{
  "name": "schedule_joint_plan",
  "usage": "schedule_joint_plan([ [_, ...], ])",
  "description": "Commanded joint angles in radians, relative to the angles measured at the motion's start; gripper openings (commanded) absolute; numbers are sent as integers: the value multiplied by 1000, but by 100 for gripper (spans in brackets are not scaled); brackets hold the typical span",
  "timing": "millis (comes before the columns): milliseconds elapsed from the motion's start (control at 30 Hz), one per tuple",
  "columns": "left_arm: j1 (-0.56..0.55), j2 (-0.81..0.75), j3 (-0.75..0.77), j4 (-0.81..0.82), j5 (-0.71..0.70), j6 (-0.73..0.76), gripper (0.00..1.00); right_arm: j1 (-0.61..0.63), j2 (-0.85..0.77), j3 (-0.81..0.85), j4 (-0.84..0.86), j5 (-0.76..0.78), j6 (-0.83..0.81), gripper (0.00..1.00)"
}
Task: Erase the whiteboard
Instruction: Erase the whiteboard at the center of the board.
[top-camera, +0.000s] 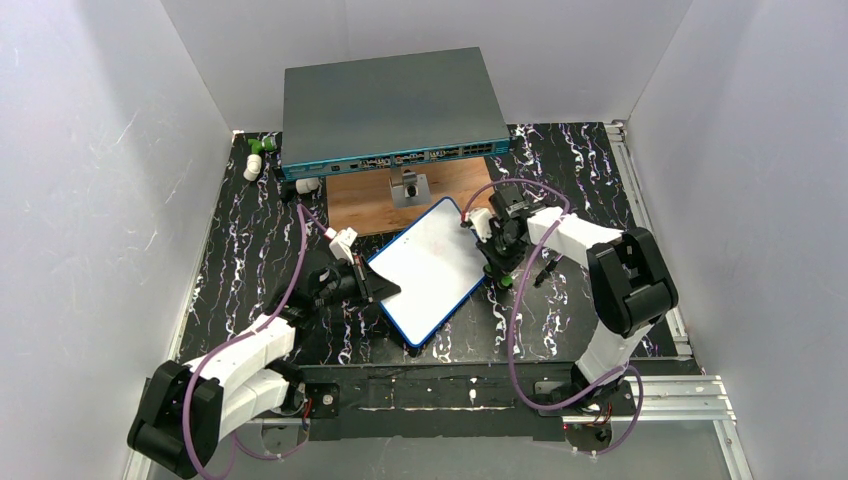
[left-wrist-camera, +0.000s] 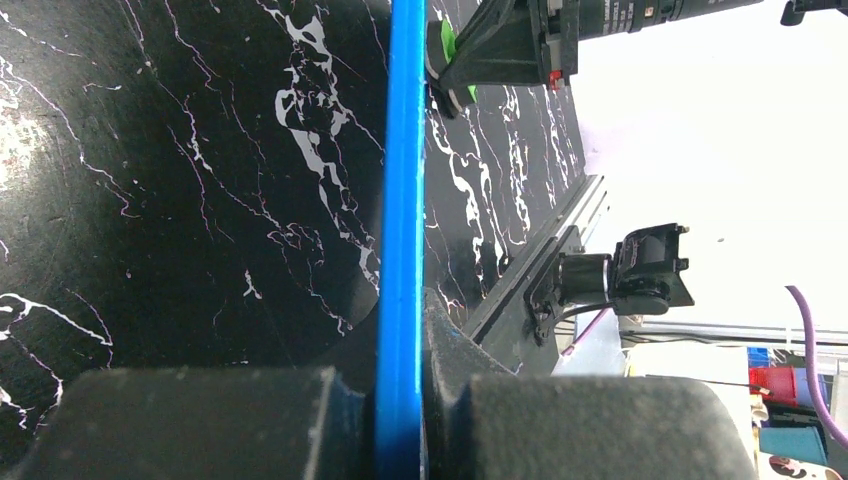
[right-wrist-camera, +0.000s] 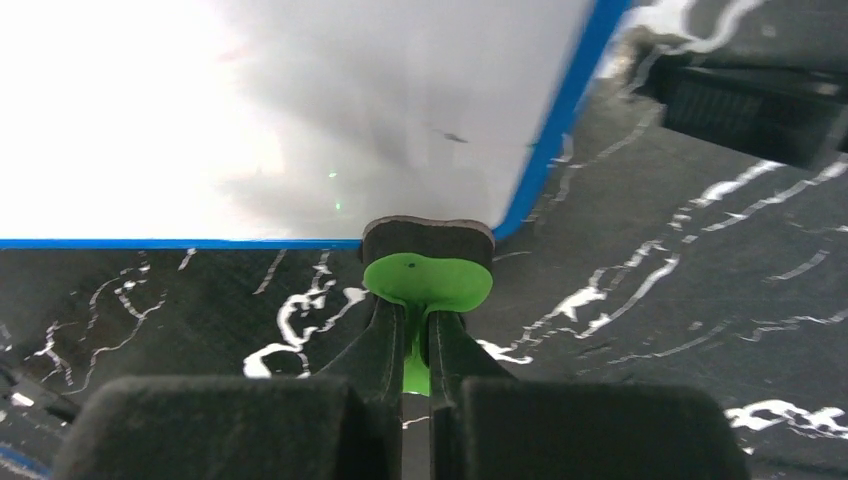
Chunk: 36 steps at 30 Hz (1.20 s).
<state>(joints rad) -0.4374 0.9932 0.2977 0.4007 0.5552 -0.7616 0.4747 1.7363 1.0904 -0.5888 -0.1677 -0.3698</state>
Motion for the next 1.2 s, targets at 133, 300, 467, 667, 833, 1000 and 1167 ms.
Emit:
schedule_joint_plan([
  [133,-13,56,-55,-31,39,-24,0,185,-42,8,-39,-241,0,1],
  [300,-12,83,-63,17,48,-50,0,319,-44,25,-39,-262,9,1],
  [467,-12,90,-56,18,46,-61,0,453,-46,43,-35,-251,18,1],
  [667,-12,103,-61,47,49,-80,0,571,-28,81,-33,-251,26,1],
  [833,-13,93,-64,35,45,-79,0,579,-33,83,-22,-233,35,1],
  [1000,-13,79,-65,22,46,-72,0,451,-35,56,25,-53,70,1],
  [1167,-13,79,-59,12,50,-63,0,300,-35,14,69,109,80,1],
])
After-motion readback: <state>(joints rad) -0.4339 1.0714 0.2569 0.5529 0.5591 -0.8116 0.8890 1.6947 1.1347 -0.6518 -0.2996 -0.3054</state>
